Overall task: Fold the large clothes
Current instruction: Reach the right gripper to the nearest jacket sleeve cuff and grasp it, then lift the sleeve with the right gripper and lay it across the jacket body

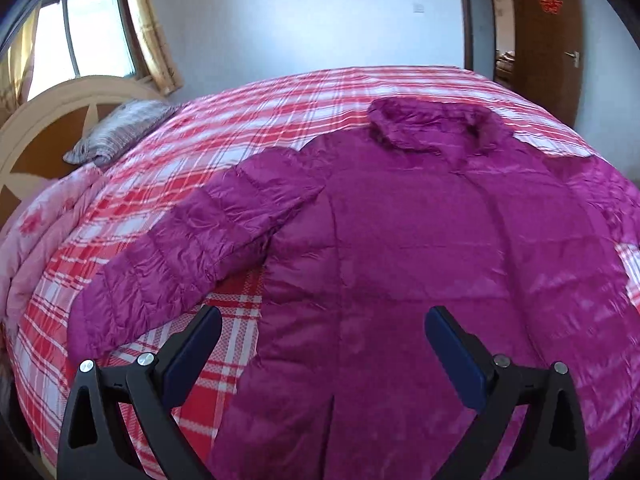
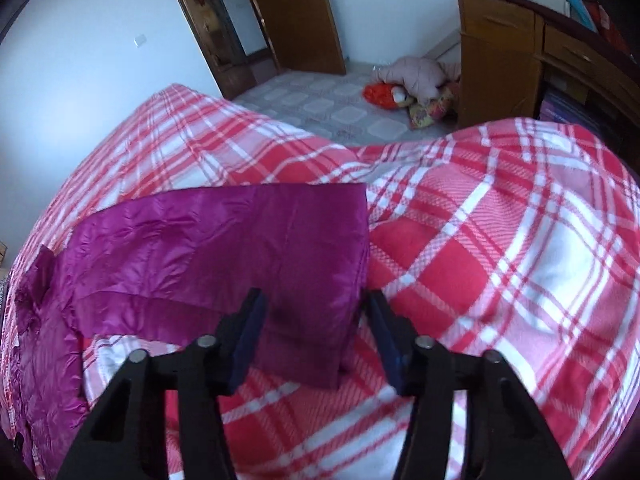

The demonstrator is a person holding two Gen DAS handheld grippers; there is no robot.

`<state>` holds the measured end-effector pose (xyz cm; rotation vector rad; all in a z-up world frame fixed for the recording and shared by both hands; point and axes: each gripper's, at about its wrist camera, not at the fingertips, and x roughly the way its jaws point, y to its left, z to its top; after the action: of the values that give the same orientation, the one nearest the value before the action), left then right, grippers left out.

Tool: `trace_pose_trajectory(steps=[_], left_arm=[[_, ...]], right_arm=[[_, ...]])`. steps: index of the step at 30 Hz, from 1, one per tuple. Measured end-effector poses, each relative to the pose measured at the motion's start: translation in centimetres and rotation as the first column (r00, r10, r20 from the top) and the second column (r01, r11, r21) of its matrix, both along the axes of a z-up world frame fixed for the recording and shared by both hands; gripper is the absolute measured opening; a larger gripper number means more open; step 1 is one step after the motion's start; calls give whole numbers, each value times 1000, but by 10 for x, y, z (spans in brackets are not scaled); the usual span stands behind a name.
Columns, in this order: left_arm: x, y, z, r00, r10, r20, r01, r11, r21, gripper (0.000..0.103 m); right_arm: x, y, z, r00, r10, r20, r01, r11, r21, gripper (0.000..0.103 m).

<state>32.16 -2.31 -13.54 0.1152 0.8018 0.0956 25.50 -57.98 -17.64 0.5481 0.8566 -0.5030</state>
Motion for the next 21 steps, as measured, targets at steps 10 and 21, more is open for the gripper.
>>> trace_pose_trajectory(steps=[10, 21], left_arm=[[13, 12, -18, 999, 24, -44, -26, 999, -42, 102], [5, 21, -9, 1000, 14, -27, -17, 994, -108, 102]], right_arm=[[8, 2, 7, 996, 88, 0, -87, 993, -77, 11], [27, 53, 142, 967, 204, 155, -134, 918, -373, 10]])
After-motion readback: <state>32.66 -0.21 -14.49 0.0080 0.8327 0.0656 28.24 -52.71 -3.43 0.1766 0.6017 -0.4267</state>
